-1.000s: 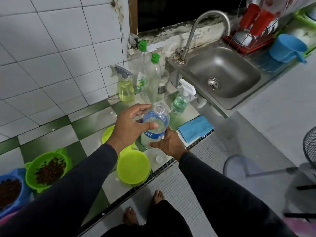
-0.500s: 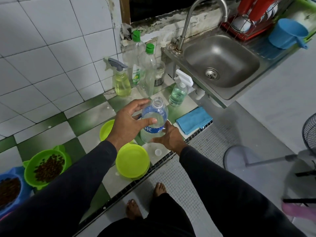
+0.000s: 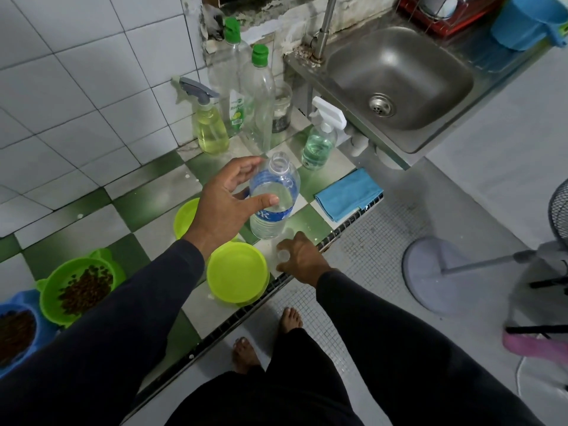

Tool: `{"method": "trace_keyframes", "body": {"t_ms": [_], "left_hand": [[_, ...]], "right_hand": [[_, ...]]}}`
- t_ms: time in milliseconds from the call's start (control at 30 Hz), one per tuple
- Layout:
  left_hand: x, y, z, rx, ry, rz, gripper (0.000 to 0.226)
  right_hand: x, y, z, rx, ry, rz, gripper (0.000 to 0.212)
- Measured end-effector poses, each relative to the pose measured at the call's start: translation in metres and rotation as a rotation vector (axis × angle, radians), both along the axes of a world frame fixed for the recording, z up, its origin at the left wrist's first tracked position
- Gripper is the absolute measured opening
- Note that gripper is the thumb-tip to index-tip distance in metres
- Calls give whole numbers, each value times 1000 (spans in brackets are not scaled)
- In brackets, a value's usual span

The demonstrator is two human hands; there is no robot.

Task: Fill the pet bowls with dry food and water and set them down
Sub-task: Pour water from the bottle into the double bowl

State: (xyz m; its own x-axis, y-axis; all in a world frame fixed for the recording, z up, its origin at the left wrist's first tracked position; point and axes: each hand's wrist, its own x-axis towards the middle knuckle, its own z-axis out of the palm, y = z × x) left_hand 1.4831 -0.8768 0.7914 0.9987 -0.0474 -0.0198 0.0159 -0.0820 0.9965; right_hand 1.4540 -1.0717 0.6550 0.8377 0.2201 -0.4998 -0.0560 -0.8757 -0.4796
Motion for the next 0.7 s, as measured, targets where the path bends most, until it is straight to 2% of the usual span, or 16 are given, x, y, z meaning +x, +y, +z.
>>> {"method": "trace_keyframes", "body": {"t_ms": [133, 367, 700], "left_hand": [[1, 0, -1, 4, -2, -2, 67], [1, -1, -2, 2, 11, 4, 67], [0, -2, -4, 3, -6, -14, 64]], "right_hand": [[-2, 2, -6, 13, -55, -9, 33], [-11, -1, 6, 103, -214, -96, 34], [-12, 7, 117, 497, -606, -461, 24]]}}
